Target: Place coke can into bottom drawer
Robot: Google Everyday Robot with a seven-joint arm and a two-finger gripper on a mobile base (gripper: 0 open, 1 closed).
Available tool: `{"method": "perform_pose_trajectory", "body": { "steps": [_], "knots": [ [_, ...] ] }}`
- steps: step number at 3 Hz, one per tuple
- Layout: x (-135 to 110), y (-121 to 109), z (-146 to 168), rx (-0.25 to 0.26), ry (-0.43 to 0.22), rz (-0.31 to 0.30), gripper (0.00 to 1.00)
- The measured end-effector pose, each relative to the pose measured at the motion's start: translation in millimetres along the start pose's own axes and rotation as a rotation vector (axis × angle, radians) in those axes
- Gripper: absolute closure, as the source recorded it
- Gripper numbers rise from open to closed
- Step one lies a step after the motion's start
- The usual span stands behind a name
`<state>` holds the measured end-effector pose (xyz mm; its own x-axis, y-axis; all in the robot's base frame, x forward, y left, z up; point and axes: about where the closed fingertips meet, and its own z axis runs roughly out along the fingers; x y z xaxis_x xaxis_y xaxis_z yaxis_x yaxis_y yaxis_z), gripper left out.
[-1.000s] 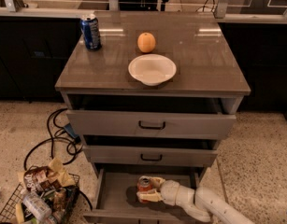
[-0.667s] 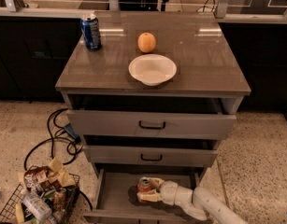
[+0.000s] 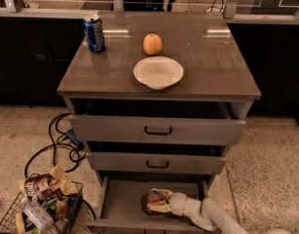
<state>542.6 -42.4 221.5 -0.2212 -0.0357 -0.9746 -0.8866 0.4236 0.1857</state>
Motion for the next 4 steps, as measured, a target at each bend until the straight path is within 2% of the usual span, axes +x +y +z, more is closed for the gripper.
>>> {"method": "perform_pose_trajectory", "body": {
  "steps": [1, 2, 3, 4],
  "knots": [
    [14, -19, -10, 0.030, 0.018, 0.006, 1.00],
    [12, -38, -17, 0.046, 0.056, -0.014, 1.00],
    [9, -51, -14, 0.037, 0.086, -0.031, 1.00],
    [13, -55, -3, 0.011, 0.110, -0.036, 1.00]
  ]
}}
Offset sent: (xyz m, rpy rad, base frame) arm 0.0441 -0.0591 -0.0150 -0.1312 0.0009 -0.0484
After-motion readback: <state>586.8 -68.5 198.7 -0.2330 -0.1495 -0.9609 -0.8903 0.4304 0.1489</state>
